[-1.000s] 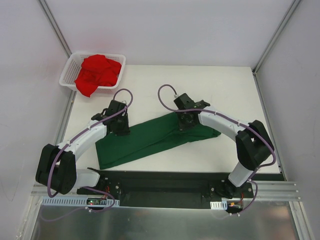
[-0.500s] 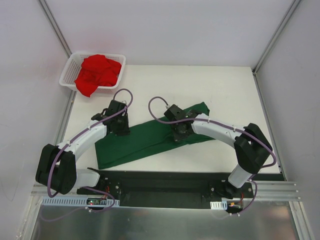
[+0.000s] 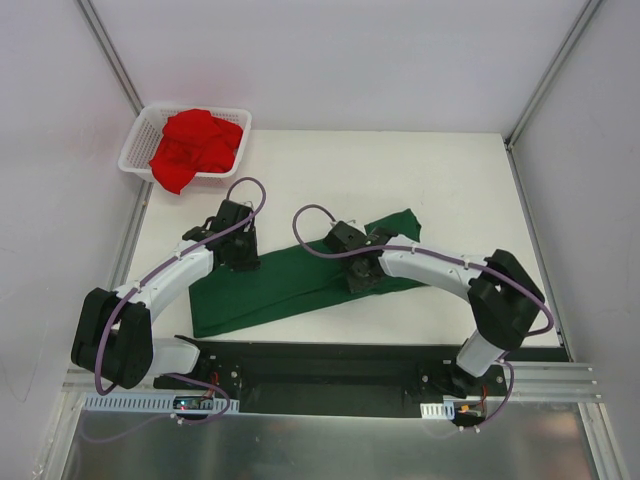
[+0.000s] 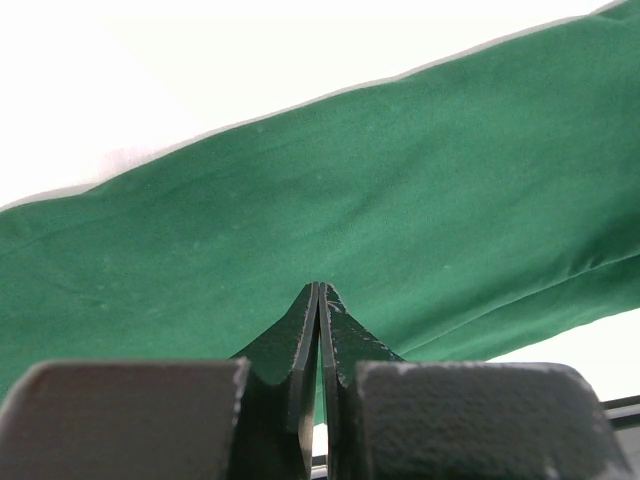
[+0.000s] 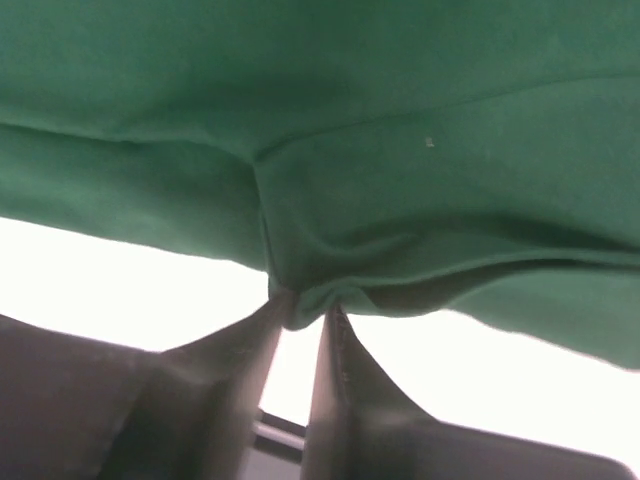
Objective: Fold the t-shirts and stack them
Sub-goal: Rotate the tshirt 85 degrees
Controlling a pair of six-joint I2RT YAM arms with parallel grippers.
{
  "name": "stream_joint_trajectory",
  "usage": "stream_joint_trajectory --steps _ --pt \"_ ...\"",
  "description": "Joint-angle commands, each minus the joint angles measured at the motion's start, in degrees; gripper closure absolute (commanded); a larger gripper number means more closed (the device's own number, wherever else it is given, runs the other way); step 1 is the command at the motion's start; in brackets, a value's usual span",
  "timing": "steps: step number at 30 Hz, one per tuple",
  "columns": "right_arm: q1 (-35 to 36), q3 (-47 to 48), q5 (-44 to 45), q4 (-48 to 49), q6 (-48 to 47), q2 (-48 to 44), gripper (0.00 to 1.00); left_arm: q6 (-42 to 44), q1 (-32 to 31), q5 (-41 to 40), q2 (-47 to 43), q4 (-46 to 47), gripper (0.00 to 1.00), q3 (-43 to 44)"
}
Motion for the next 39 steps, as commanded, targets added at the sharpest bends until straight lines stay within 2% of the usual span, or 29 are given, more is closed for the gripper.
stream_joint_trajectory --steps 1,10,15,17,18,20,21,23,24,34,39 --pt "1.39 -0.54 3.68 -3.69 2.33 -4.38 0.63 0.56 0.51 0.93 -1.64 -1.32 1.0 -0.08" --pt "2.53 -0.64 12.82 -4.65 4.79 -9.92 0.57 0.38 0.51 1.19 -1.9 -1.41 1.0 0.01" --pt "1.22 1.83 15.99 -3.52 1.99 -6.24 0.56 0.21 0.51 1.36 -2.34 -1.5 1.0 -0.08" --pt "-0.54 2.53 14.77 -1.24 0.93 -4.13 0.6 0.21 0.51 1.1 -2.52 -1.41 1.0 -0.25" --pt "-1.15 2.36 14.5 -0.1 0.49 -3.77 0.66 0.3 0.6 1.1 -2.78 -1.41 1.0 -0.25" --pt "-3.09 2.27 12.75 3.23 -0.56 -2.72 0.73 0.21 0.51 0.75 -3.22 -1.58 1.0 -0.51" --pt "-3.7 2.53 12.22 4.04 -0.92 -2.45 0.82 0.3 0.51 0.66 -3.31 -1.41 1.0 -0.43" --pt "-5.46 2.97 10.82 5.27 -1.62 -1.58 0.91 0.3 0.6 0.75 -3.13 -1.59 1.0 -0.34" --pt "-6.16 3.49 10.11 5.45 -2.23 -0.79 0.98 0.3 0.6 0.66 -3.22 -1.67 1.0 -0.17" --pt "-8.81 0.25 2.12 8.44 -3.21 1.15 0.99 0.3 0.6 0.66 -2.87 -1.85 1.0 -0.17" --pt "-8.81 -0.98 0.88 8.53 -2.85 1.07 0.99 0.38 0.51 0.66 -2.96 -1.85 1.0 -0.08"
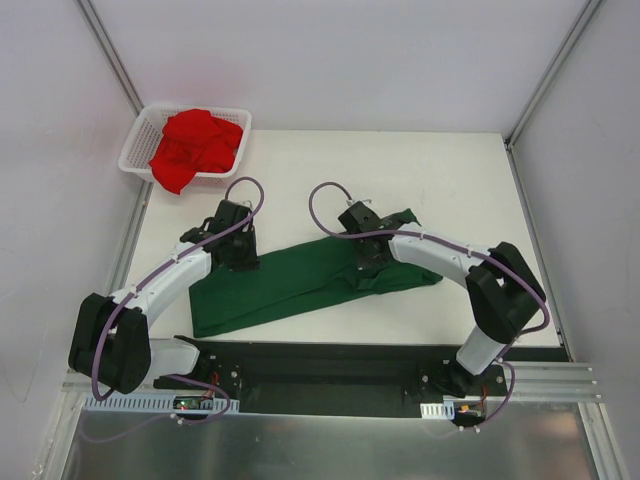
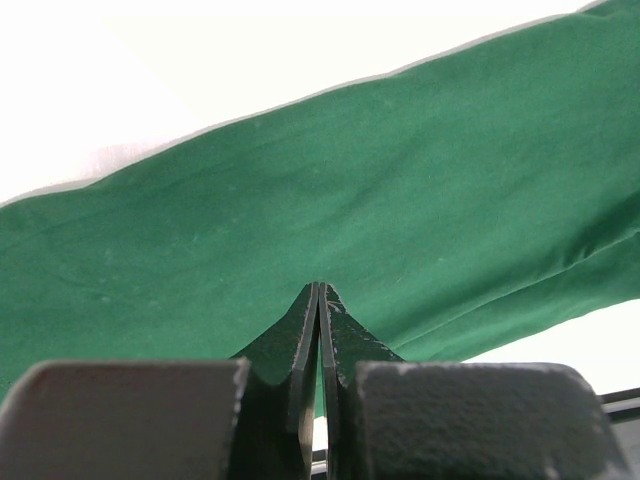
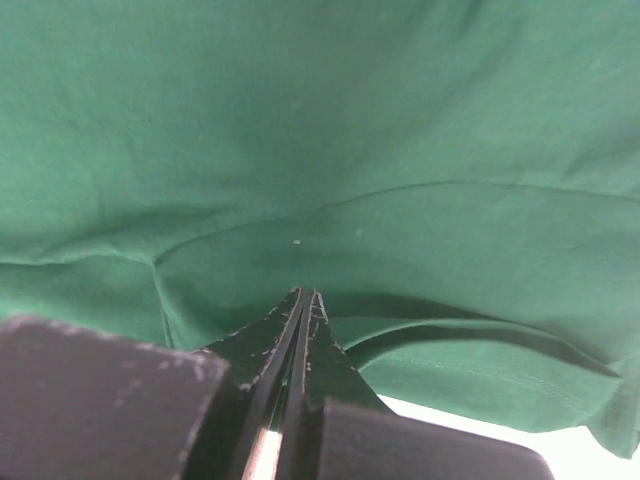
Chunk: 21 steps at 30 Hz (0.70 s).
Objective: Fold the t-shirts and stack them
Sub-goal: Rotate the tshirt 85 degrees
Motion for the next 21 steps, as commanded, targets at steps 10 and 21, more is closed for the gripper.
stream_joint_trajectory --steps 10,21 --pt "-0.28 -3.97 2.17 -0.81 1.31 -5.34 0.99 0.38 0.6 0.71 -0.99 -1.41 1.0 0.23" --pt "-0.19 2.09 10.28 -12.39 -0.18 -13.7 0.99 0.12 0.6 1.41 -0.81 -1.32 1.0 0.05"
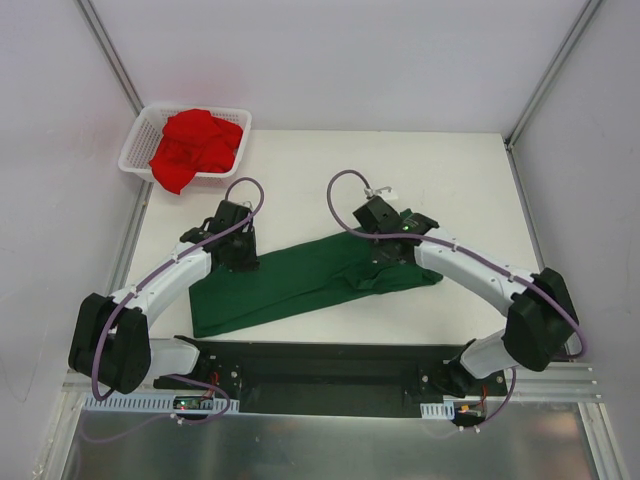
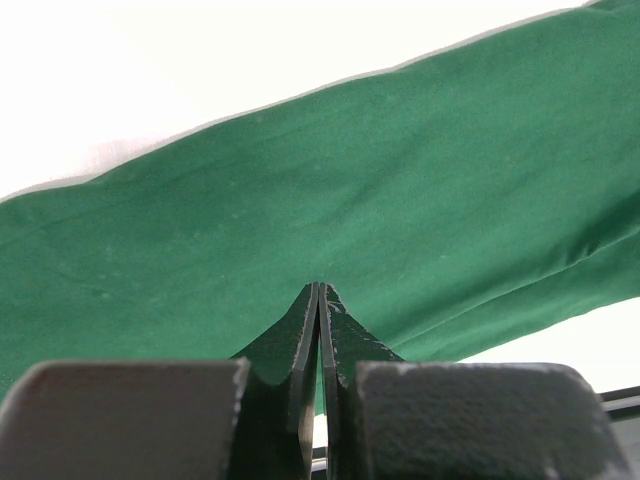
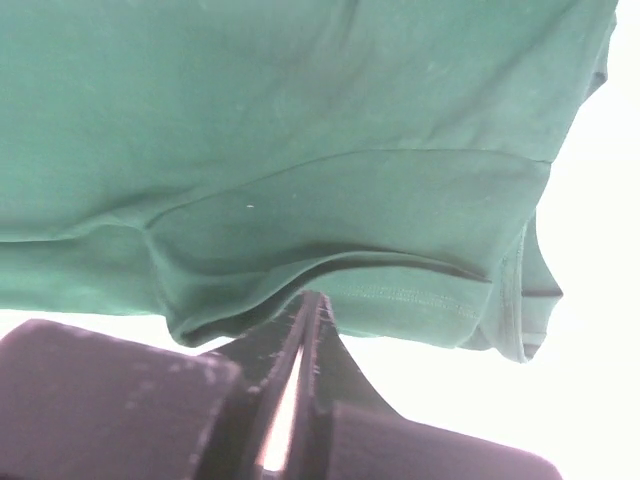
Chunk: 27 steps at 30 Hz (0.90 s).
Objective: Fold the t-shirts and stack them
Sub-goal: Rotate the tshirt 85 degrees
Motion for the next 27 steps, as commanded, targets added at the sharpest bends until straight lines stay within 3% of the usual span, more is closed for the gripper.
stream_joint_trajectory --steps 1,13,27 --pt "-0.17 3.47 1.54 -8.39 -0.71 -2.88 0.99 0.21 0.51 1.3 -0.73 -0.89 1.0 0.05" --pt "0.44 -5.4 -3.82 -8.49 1.58 -5.43 0.99 0.21 0.51 1.13 -0.55 -0.71 1.0 0.23" --pt "0.97 -4.09 -13.94 -2.51 -0.18 4.06 0.99 0.12 0.51 0.25 -2.04 -0.8 1.0 -0.83"
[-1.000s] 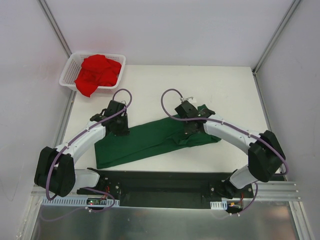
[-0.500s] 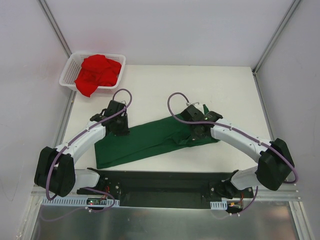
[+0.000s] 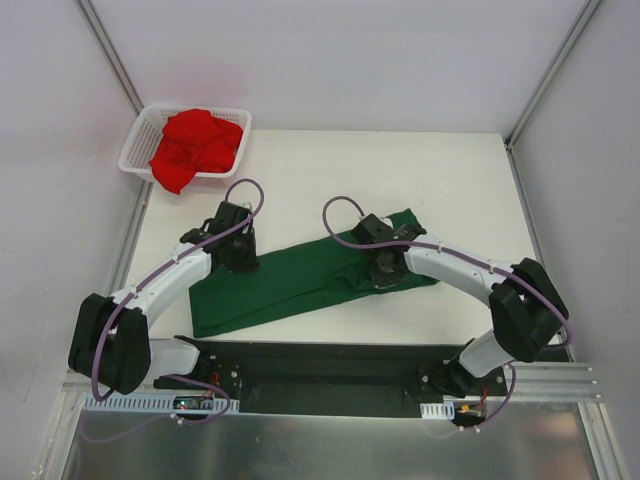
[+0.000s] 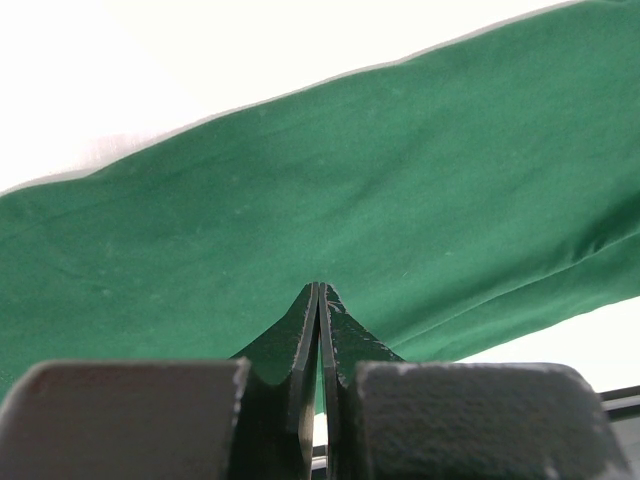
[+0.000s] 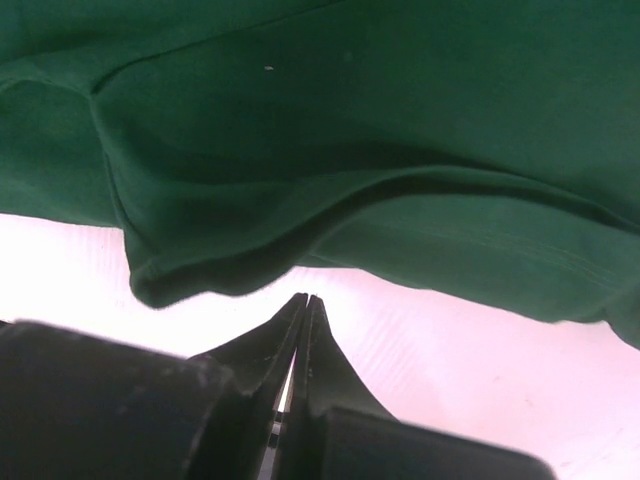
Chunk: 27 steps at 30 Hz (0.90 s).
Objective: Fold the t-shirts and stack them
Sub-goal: Rotate the tshirt 85 degrees
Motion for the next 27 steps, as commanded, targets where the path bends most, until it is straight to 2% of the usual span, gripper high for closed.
stream_joint_trajectory --steps 1,15,27 --pt "0.75 1.83 -3.78 1.64 -0.71 2.55 0.99 0.12 0.6 0.07 -2.0 -0.76 1.0 -0.41" --pt "2.95 8.25 -10.81 4.98 -1.85 10.2 0.99 0.3 0.51 -0.1 -2.26 -0.67 1.0 -0.32" --pt "3.13 6.06 -17.93 9.02 -1.33 12.85 0.99 0.56 0.51 -0.19 -2.26 -0.84 1.0 -0.23"
